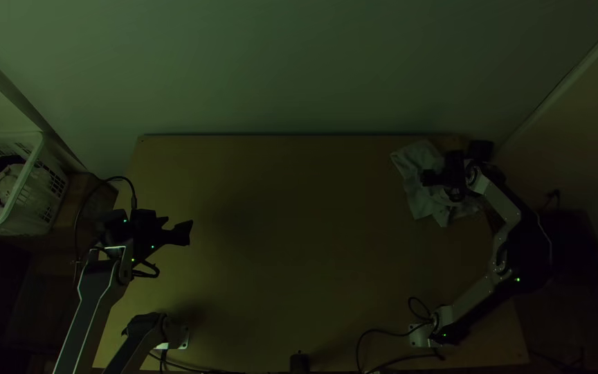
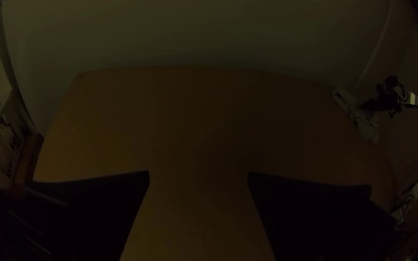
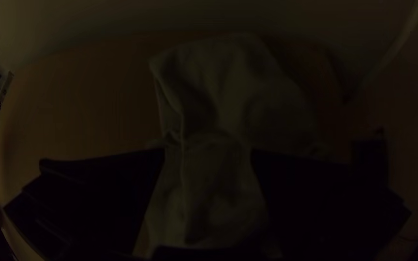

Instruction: Fold the t-shirt

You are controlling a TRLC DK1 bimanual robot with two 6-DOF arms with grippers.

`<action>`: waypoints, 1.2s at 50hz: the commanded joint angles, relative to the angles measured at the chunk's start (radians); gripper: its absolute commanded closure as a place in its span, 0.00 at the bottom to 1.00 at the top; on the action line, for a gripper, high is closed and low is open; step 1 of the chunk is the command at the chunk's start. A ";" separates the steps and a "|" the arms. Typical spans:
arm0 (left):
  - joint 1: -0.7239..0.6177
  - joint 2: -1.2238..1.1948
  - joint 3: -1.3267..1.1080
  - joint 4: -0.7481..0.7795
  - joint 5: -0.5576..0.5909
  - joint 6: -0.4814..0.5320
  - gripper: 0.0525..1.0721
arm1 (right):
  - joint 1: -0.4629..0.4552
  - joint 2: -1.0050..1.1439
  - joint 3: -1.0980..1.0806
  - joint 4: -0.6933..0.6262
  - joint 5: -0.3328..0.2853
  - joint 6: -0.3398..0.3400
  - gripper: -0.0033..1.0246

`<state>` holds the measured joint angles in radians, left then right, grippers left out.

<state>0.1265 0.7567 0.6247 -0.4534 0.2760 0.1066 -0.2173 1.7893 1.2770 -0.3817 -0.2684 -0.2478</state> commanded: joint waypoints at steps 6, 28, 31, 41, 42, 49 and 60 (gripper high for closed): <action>-0.007 -0.134 -0.115 0.088 0.006 0.016 0.04 | 0.024 -0.400 -0.214 0.095 0.009 0.076 0.04; 0.010 -0.728 -0.404 0.180 -0.004 -0.031 0.04 | 0.127 -1.117 -0.906 0.549 0.190 0.130 0.04; 0.038 -0.760 -0.427 0.188 -0.006 -0.033 0.04 | 0.130 -1.202 -0.987 0.619 0.207 0.128 0.04; 0.082 -0.763 -0.459 0.251 0.000 -0.062 0.04 | 0.199 -1.621 -1.196 0.646 0.333 0.116 0.07; 0.079 -0.763 -0.464 0.256 0.000 -0.071 0.04 | 0.208 -1.674 -1.205 0.610 0.342 0.116 0.07; 0.073 -0.763 -0.528 0.361 0.003 -0.065 0.04 | 0.242 -1.799 -1.229 0.474 0.377 0.127 0.06; 0.073 -0.760 -0.583 0.381 0.003 -0.010 0.04 | 0.337 -1.797 -1.263 0.500 0.380 0.108 0.05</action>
<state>0.2050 0.0051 0.0879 -0.0757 0.2760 0.0719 0.0750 -0.0013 0.0513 0.1089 0.0986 -0.1379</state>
